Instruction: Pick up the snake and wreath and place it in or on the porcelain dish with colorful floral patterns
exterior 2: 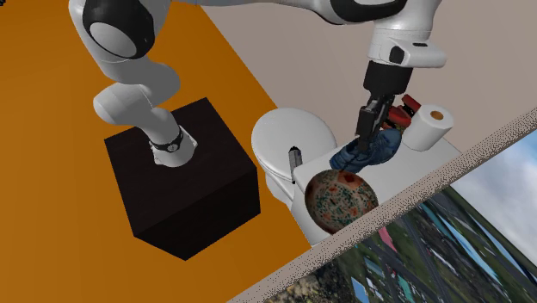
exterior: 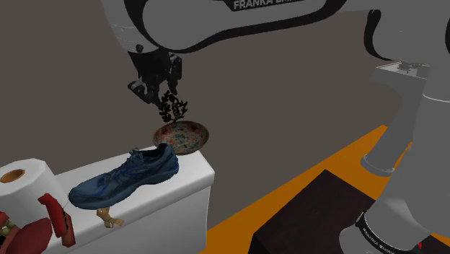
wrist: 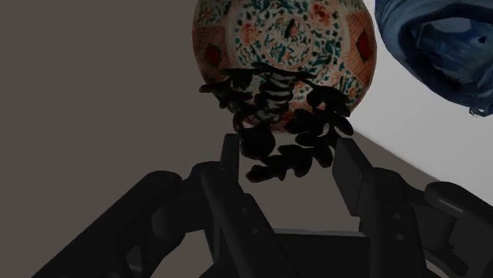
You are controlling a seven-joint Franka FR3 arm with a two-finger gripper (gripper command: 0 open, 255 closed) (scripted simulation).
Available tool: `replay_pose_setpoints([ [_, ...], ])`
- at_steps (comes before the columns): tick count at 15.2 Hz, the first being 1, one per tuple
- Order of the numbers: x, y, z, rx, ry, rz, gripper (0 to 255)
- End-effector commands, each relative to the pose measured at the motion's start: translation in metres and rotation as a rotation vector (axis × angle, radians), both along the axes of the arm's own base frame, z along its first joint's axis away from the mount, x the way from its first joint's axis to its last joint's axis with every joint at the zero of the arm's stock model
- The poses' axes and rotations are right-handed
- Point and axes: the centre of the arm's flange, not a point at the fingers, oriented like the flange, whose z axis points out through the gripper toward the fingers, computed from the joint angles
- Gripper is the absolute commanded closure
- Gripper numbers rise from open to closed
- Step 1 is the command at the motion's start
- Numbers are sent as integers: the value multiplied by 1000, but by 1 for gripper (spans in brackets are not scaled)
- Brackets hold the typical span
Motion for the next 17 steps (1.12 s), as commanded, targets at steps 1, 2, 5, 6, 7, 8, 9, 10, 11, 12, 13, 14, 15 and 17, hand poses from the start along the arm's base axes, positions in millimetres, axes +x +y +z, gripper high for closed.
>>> replay_pose_setpoints([
  [1, 25, -15, 8, 0, 0, 1, 255],
  [2, 36, -22, 11, 0, 0, 1, 255],
  [5, 47, -29, 4, 0, 0, 1, 255],
  [6, 47, -29, -2, 0, 0, 1, 255],
  [7, 47, -29, -7, 0, 0, 1, 255],
  [8, 47, -29, -12, 0, 0, 1, 255],
  [9, 47, -29, -17, 0, 0, 1, 255],
  [10, 47, -29, -23, 0, 0, 1, 255],
  [11, 47, -29, -28, 0, 0, 1, 255],
  [12, 47, -29, -33, 0, 0, 1, 255],
  [13, 47, -29, -39, 0, 0, 1, 255],
  [14, 47, -29, -44, 0, 0, 1, 255],
  [15, 47, -29, -49, 0, 0, 1, 255],
  [17, 47, -29, -60, 0, 0, 1, 255],
])
